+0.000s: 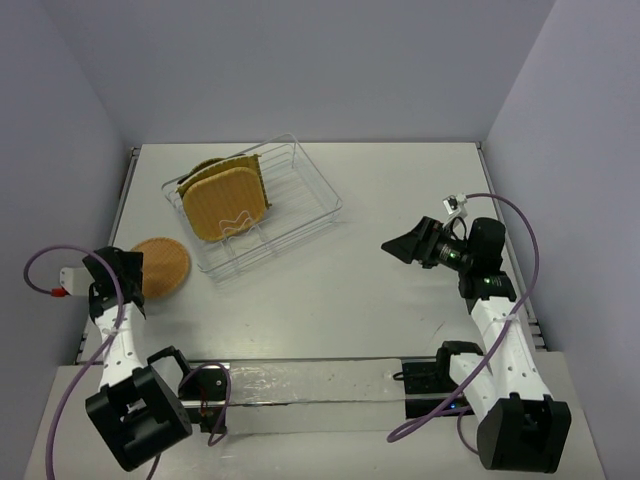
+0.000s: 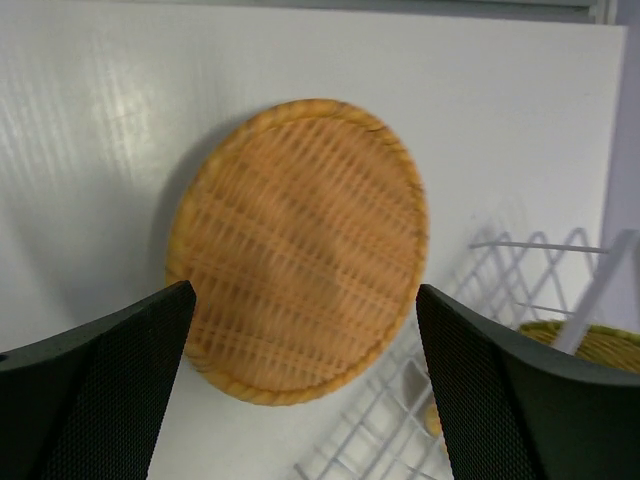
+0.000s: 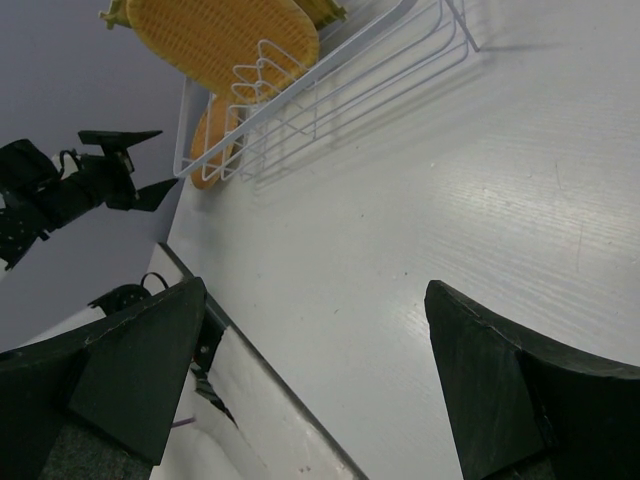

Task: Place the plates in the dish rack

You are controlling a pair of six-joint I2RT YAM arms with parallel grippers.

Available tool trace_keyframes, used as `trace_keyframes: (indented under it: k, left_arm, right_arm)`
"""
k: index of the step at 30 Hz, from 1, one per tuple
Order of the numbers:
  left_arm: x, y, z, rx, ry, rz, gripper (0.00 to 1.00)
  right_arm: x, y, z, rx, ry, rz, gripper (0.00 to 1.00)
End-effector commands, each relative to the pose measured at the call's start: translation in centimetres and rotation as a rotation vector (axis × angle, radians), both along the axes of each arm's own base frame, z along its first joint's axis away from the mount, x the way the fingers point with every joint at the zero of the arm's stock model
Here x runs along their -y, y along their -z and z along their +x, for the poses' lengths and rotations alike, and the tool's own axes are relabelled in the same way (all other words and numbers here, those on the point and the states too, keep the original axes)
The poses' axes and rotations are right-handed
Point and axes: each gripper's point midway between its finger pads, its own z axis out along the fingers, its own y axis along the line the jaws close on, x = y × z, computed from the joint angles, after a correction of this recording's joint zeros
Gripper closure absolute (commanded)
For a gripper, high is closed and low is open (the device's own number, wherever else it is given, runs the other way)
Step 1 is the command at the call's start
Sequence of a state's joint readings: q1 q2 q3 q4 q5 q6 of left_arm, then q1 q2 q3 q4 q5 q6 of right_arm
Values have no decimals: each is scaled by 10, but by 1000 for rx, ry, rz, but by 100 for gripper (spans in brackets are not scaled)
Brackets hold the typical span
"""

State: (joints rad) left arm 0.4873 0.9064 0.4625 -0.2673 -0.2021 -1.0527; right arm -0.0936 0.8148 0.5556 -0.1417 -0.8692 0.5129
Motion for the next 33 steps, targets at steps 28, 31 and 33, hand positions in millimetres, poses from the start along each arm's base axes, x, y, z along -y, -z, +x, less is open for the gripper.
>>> trace_keyframes:
  k: [28,31,33]
  left_arm:
    - [0,66,8,252,13,-146,8]
    - [3,68,8,269,45,-150,10]
    - [7,69,11,268,79,-165,10]
  right_arm:
    - [-13,-20,10,32,-64,-23,3]
    - [-13,-22,11,36,-69,-22,3]
    - [-14,-23,11,34,-78,-18,3]
